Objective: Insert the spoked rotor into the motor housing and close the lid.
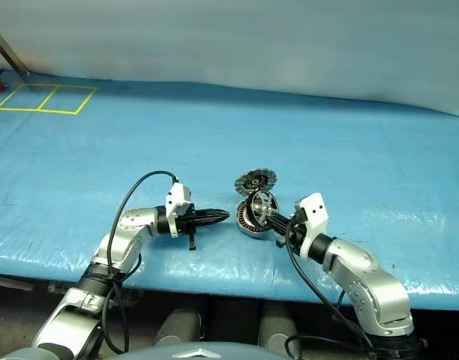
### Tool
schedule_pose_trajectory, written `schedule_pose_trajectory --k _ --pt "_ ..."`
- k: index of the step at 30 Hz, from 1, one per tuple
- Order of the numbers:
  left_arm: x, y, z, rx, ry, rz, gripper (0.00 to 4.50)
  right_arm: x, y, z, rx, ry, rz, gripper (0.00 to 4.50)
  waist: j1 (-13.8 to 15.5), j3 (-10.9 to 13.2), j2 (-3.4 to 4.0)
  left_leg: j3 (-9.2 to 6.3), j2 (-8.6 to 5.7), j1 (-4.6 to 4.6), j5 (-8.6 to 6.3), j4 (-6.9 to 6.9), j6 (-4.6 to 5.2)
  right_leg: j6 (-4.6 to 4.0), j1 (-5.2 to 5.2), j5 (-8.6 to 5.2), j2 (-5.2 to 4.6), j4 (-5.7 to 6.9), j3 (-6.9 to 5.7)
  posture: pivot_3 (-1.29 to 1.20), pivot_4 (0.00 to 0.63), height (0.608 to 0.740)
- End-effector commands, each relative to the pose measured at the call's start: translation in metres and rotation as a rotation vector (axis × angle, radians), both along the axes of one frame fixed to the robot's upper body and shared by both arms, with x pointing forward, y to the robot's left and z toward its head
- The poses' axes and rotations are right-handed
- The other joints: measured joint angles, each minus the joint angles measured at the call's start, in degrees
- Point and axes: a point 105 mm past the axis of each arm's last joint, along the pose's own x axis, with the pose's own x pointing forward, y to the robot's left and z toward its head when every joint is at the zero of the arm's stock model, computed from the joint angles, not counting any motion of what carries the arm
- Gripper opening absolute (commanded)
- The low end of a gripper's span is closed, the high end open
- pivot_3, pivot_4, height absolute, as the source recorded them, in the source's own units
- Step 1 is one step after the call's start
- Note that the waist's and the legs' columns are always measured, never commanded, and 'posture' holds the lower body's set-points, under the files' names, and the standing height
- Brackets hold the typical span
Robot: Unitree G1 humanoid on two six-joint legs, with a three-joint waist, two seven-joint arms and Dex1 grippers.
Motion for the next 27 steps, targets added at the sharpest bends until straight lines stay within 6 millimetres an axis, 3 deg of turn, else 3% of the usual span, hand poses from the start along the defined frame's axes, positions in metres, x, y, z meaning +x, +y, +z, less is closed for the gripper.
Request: schedule_pose_trajectory --k 1,17,23,27 --pt "-0.0011 -0.0008 0.0074 -0.009 -0.03 -0.014 0.0 0.0028 0.001 0.0077 -0.006 -0.043 0.005 0.02 0.0 0.0 0.0 0.0 0.0 0.0 0.0 0.0 0.0 0.0 0.0 0.0 0.0 0.0 0.0 0.0 0.15 0.74" --pt "-0.0014 0.0013 0.0066 -0.006 -0.029 -0.016 0.0 0.0049 -0.0005 0.0034 -0.037 -0.03 0.002 0.02 0.2 0.0 0.0 0.0 0.0 0.0 0.0 0.01 0.0 0.0 0.01 0.0 0.0 0.0 0.0 0.0 0.15 0.74" --pt "-0.0008 0.0014 0.0048 0.0 -0.029 -0.018 0.0 0.0047 -0.0004 0.0061 -0.046 -0.049 0.002 1.77 0.2 0.0 0.0 0.0 0.0 0.0 0.0 0.0 0.0 0.0 0.0 0.0 0.0 0.0 0.0 0.0 0.15 0.74" --pt "-0.0008 0.0012 0.004 0.001 -0.027 -0.018 0.0 0.0043 -0.0004 0.0059 -0.049 -0.052 0.0 1.77 0.2 0.0 0.0 0.0 0.0 0.0 0.0 0.0 0.0 0.0 0.0 0.0 0.0 -0.01 0.0 0.0 0.15 0.74"
